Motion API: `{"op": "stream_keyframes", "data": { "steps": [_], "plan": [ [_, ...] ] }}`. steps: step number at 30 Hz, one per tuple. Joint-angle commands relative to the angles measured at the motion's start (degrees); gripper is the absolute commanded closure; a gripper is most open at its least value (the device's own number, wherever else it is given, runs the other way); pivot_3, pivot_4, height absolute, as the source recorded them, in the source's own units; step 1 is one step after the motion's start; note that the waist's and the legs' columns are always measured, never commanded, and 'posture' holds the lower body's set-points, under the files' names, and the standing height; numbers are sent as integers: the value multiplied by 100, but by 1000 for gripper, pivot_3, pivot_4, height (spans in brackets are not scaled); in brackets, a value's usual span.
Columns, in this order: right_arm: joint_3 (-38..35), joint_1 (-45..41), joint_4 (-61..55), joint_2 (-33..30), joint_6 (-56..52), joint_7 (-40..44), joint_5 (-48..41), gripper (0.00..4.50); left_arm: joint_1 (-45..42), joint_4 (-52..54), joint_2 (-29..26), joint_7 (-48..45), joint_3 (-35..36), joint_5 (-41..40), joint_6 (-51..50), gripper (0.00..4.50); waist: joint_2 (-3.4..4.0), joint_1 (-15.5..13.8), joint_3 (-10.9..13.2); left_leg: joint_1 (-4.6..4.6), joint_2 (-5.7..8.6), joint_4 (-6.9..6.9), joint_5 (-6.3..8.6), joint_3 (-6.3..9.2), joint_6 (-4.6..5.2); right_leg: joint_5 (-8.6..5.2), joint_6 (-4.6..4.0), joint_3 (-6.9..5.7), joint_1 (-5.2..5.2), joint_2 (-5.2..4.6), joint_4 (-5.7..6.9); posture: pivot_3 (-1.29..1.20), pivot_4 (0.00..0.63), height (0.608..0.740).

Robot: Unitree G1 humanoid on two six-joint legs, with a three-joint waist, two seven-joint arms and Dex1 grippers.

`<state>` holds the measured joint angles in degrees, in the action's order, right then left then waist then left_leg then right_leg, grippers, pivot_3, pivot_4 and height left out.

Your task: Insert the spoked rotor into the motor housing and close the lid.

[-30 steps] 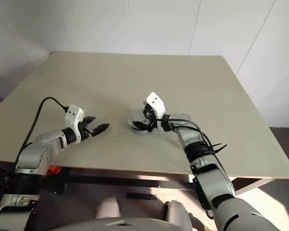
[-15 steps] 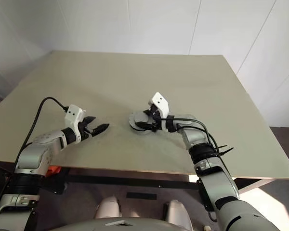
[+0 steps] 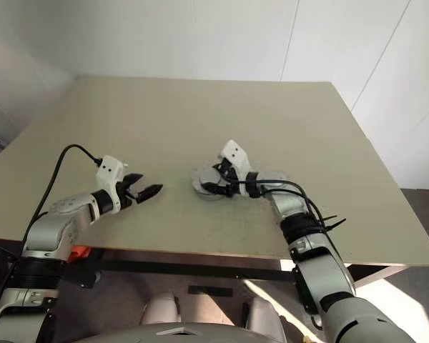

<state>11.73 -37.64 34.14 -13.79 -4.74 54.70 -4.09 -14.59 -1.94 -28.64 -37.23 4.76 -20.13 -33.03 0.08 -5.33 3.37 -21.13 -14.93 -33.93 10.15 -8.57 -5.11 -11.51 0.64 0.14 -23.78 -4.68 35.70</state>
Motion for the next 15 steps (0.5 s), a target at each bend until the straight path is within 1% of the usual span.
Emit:
{"op": "stream_keyframes", "data": {
  "steps": [1, 8, 15],
  "plan": [
    [-11, -111, 8, -109, 94, 41, 64, 1335, -116, 202, -48, -47, 65, -62, 17, 0, 0, 0, 0, 0, 0, 0, 0, 0, 0, 0, 0, 0, 0, 0, 0, 0, 0, 740],
    [53, -15, -230, -242, -34, 319, 20, 1335, -95, 256, -45, -80, 62, -92, -13, 0, 0, -14, 0, -2, 1, 1, 1, 0, 2, 0, 0, 0, 1, -1, -4, 0, 0, 740],
    [84, -2, -264, -258, -77, 301, 66, 1335, -106, 321, -12, -136, 85, -176, -93, 0, 0, -15, 0, -5, 2, 9, 1, 0, 3, 0, -1, -3, 1, -1, -11, 0, 0, 740]
  ]
}}
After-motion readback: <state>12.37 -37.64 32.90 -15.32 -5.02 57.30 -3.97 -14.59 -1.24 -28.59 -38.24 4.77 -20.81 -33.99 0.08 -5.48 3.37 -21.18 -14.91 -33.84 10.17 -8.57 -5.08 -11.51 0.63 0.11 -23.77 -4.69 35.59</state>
